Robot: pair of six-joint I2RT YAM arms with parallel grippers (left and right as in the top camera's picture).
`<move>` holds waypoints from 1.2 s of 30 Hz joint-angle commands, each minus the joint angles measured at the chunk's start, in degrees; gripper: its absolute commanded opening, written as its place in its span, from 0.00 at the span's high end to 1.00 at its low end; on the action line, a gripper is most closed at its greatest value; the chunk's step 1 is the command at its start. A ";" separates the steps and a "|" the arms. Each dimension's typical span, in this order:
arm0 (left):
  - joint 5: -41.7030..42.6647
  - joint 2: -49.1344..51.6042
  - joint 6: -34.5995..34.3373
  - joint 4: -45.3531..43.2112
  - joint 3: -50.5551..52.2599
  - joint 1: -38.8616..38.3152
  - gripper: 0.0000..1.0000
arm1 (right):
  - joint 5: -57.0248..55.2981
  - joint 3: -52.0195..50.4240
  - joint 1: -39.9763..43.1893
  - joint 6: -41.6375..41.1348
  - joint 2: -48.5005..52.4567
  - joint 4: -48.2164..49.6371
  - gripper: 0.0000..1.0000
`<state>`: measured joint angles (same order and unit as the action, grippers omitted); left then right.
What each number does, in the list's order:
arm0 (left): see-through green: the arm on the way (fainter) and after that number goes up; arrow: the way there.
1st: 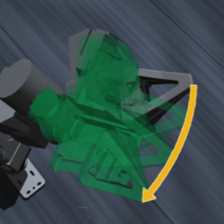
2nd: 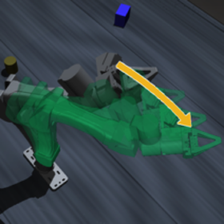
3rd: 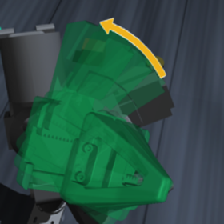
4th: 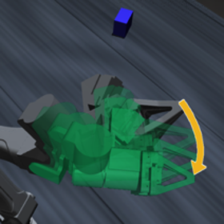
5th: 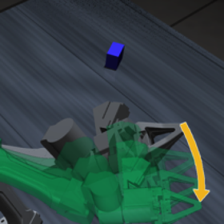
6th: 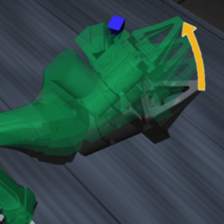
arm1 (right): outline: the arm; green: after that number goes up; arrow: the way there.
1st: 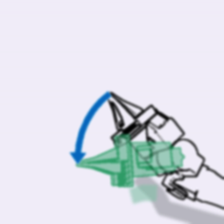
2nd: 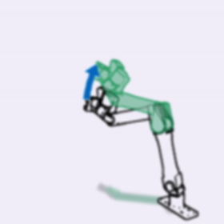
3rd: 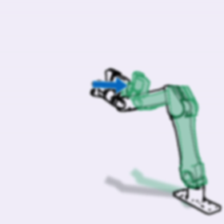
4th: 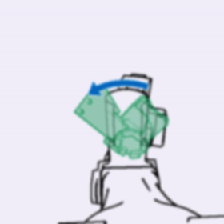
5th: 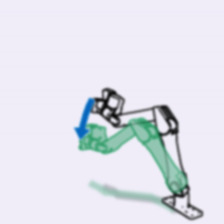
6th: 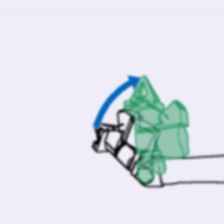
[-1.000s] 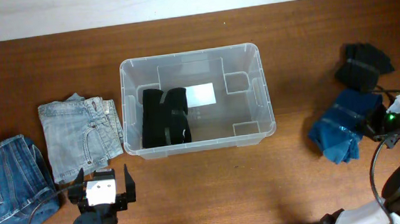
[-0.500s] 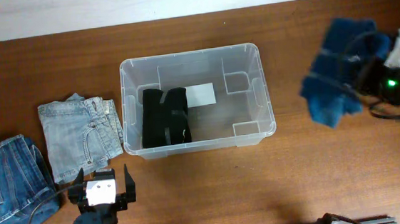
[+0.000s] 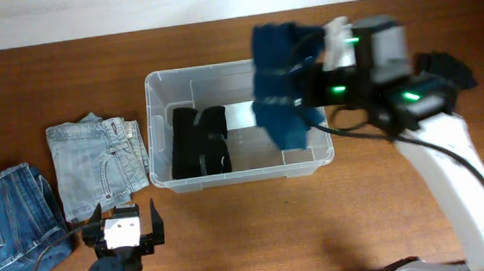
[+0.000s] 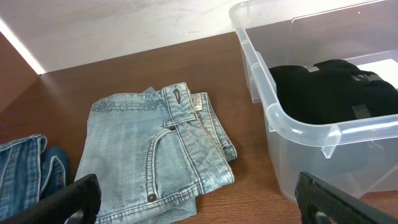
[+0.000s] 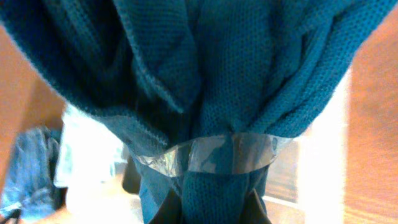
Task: Pack container
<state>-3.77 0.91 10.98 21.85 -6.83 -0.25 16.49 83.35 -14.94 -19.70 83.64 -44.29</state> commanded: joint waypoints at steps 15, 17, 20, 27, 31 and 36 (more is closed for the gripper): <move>0.57 -0.24 0.92 -0.13 0.26 0.31 0.01 | -3.19 0.98 -8.09 -7.82 23.15 5.29 0.96; 0.57 -0.24 0.92 -0.13 0.26 0.31 0.01 | -3.19 0.98 -8.52 -7.82 23.52 5.31 0.96; 0.59 -0.24 0.92 -0.11 0.26 0.31 0.01 | -3.13 0.98 -9.51 -7.82 23.56 5.31 0.96; 0.57 -0.24 0.92 -0.13 0.26 0.31 0.01 | -3.08 0.96 -11.08 -12.24 23.56 4.87 0.96; 0.59 -0.24 0.92 -0.13 0.26 0.31 0.01 | -3.04 0.92 -11.17 -12.79 23.56 4.63 0.96; 0.59 -0.24 0.92 -0.13 0.26 0.31 0.01 | -3.30 0.42 -11.32 -12.79 23.65 4.72 0.96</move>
<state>-3.77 0.91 10.96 21.85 -6.83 -0.23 12.43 83.33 -25.28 -31.51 107.74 -39.94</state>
